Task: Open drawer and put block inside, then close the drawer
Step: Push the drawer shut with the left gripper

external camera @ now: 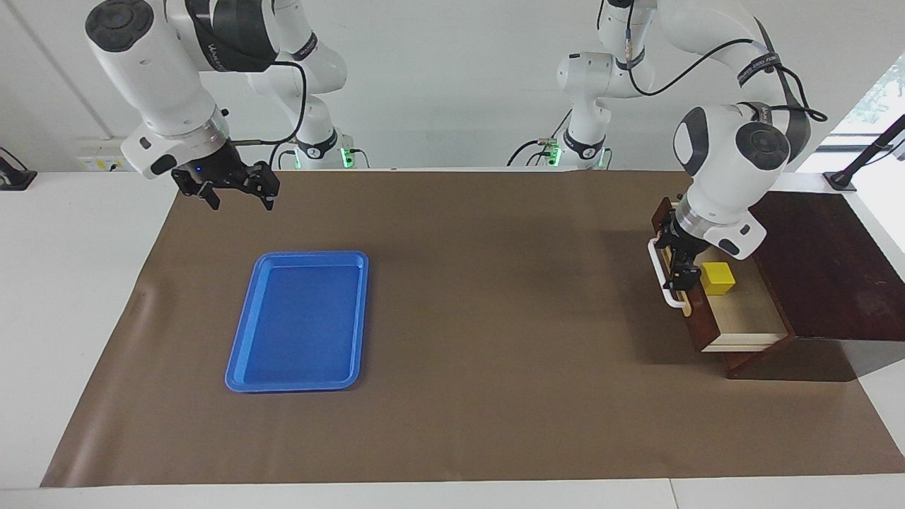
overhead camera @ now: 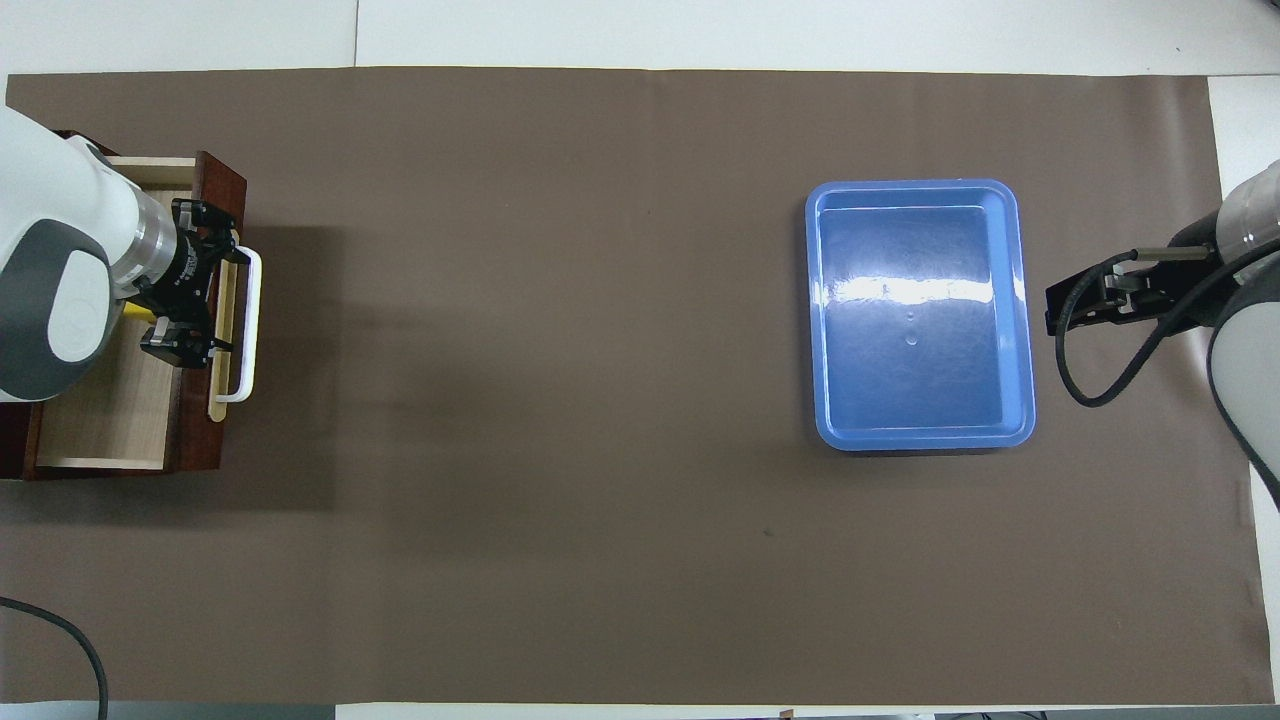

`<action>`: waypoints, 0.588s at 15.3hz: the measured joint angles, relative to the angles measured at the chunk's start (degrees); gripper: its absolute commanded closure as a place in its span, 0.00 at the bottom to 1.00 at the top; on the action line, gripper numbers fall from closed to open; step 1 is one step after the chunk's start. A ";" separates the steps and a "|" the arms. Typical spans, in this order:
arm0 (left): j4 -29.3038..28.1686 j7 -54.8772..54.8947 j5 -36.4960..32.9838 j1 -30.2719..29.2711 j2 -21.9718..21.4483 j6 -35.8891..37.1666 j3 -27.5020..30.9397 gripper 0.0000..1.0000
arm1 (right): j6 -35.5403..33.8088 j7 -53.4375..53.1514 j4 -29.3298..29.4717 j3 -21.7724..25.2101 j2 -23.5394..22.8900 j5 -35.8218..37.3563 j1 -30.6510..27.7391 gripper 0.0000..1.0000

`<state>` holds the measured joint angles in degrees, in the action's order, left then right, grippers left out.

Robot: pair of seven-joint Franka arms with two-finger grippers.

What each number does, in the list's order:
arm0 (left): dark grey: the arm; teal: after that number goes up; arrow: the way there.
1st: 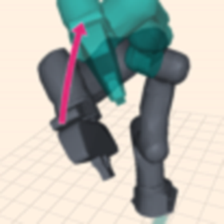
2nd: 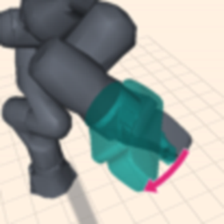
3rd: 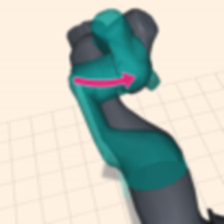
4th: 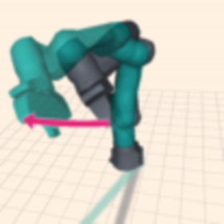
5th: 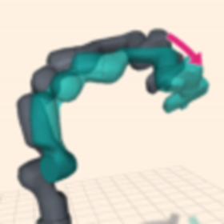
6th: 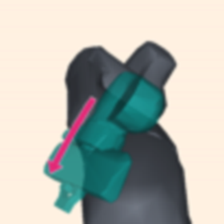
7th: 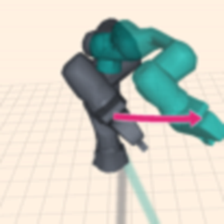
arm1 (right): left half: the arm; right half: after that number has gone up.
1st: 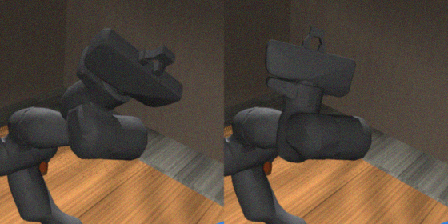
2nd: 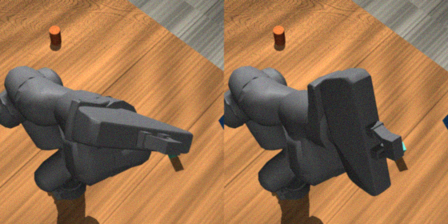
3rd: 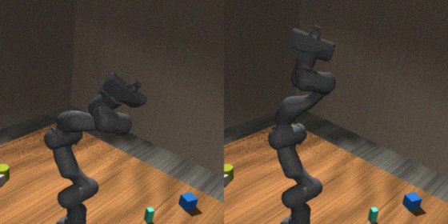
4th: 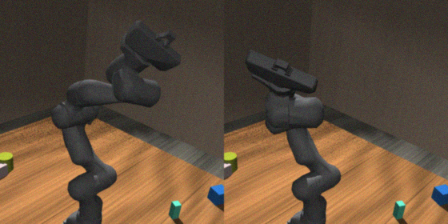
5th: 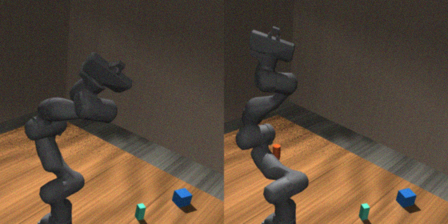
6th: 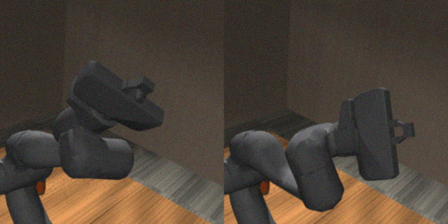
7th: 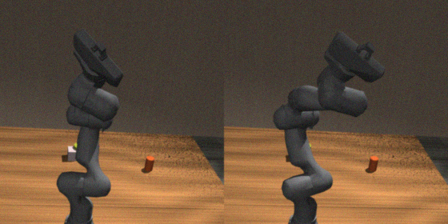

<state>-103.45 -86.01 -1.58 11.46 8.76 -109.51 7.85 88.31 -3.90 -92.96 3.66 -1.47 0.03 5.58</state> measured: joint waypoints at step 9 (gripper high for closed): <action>-0.79 5.63 0.05 -0.46 -0.63 -4.12 6.22 0.00 | 0.00 0.00 0.00 0.00 0.00 0.00 0.00 0.00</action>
<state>-104.24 -80.38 -1.53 11.00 8.13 -113.64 14.06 88.31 -3.90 -92.96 3.66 -1.47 0.03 5.58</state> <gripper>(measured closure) 0.000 0.000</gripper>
